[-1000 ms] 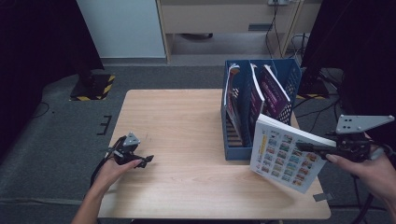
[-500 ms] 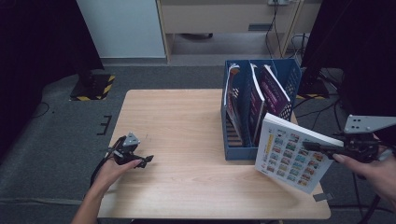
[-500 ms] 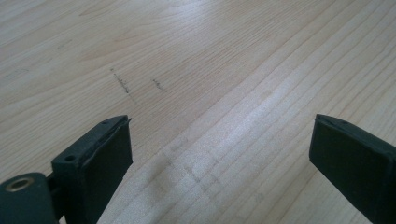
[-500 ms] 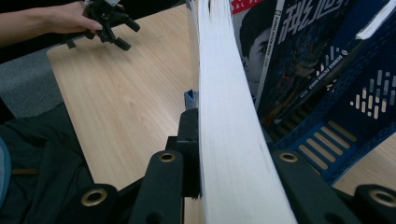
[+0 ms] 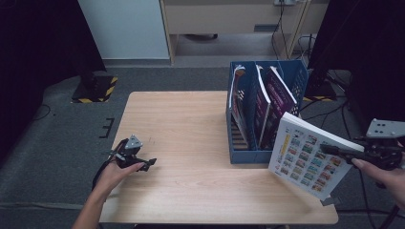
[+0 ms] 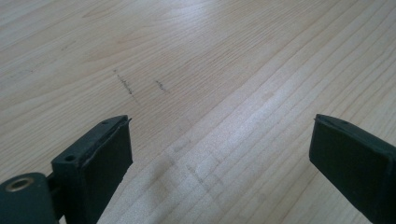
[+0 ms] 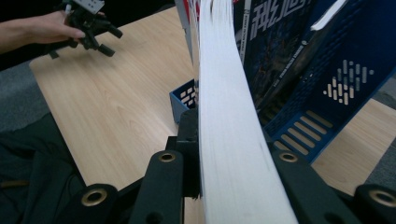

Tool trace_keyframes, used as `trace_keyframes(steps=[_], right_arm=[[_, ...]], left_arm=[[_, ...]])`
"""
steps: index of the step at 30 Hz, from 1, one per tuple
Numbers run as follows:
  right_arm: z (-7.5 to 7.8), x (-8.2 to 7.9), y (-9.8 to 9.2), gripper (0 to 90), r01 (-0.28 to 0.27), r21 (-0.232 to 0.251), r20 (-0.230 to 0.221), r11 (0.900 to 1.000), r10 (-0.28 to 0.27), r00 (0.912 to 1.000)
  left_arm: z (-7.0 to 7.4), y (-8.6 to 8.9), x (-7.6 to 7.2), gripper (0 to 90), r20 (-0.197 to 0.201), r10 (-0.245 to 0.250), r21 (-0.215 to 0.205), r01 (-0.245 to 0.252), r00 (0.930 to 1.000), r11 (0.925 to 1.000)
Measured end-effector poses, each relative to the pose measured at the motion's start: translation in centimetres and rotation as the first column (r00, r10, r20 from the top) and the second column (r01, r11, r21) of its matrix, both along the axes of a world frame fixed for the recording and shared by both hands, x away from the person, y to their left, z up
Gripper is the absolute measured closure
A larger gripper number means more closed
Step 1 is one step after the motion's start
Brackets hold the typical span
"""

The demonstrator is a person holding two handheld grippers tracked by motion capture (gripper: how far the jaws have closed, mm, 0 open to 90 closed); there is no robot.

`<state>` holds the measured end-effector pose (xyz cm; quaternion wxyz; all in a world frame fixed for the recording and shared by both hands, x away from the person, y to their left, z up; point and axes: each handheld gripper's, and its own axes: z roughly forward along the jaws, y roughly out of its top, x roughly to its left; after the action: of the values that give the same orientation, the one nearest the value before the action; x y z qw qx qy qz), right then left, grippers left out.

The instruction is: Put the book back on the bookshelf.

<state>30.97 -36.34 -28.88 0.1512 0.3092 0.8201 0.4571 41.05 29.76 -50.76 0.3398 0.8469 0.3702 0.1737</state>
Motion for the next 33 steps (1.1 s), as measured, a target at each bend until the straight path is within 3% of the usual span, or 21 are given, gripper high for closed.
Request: trace_keyframes(steps=[14, 33], right_arm=[[1.4, -0.8, -0.5, 74.1, 0.083, -0.018, -0.009, 0.996, -0.084, 0.9965], [1.8, -1.2, -1.8, 74.1, 0.105, -0.02, -0.013, 0.994, -0.105, 0.9944]], left_arm=[[0.2, -0.1, -0.2, 5.7, 0.012, -0.004, -0.004, 0.004, 0.9999, 1.0], [0.3, 0.0, -0.2, 5.7, 0.012, -0.003, -0.006, 0.003, 0.9999, 1.0]])
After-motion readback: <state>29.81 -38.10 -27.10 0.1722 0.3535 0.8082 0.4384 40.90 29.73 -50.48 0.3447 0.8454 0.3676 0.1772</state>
